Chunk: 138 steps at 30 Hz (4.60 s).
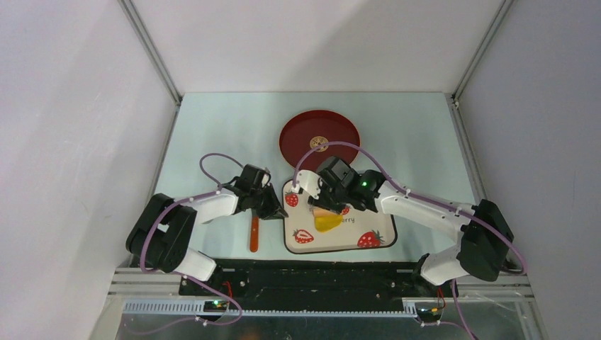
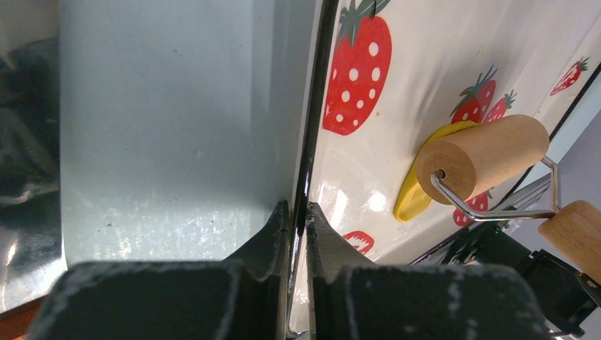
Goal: Roll out the dumpling wrappers from the dough
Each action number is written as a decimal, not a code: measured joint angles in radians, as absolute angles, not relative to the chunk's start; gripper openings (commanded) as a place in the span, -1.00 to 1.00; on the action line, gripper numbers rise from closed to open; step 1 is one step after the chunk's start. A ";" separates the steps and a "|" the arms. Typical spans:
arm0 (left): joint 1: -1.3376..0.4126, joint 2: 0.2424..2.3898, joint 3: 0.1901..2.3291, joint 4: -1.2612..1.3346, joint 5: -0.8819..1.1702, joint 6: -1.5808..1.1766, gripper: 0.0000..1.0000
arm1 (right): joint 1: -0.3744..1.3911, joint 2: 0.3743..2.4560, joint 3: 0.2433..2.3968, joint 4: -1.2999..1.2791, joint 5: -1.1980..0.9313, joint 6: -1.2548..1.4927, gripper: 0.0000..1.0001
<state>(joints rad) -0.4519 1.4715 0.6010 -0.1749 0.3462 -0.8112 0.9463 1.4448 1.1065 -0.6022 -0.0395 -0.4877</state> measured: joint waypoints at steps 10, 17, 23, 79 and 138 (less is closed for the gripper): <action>-0.452 1.472 0.601 -0.175 0.347 -0.811 -1.00 | 0.907 1.377 1.015 -0.500 -0.086 -0.482 -1.00; -0.451 1.472 0.600 -0.174 0.348 -0.812 -1.00 | 0.793 1.309 1.002 -0.485 -0.220 -0.402 -1.00; -0.451 1.472 0.600 -0.174 0.348 -0.811 -1.00 | 0.807 1.223 1.004 -0.469 -0.250 -0.389 -1.00; -0.449 1.472 0.596 -0.165 0.352 -0.811 -1.00 | 0.792 1.361 1.025 -0.472 -0.219 -0.394 -1.00; -0.448 1.472 0.596 -0.165 0.352 -0.811 -1.00 | 0.875 1.089 0.783 -0.484 -0.219 -0.396 -1.00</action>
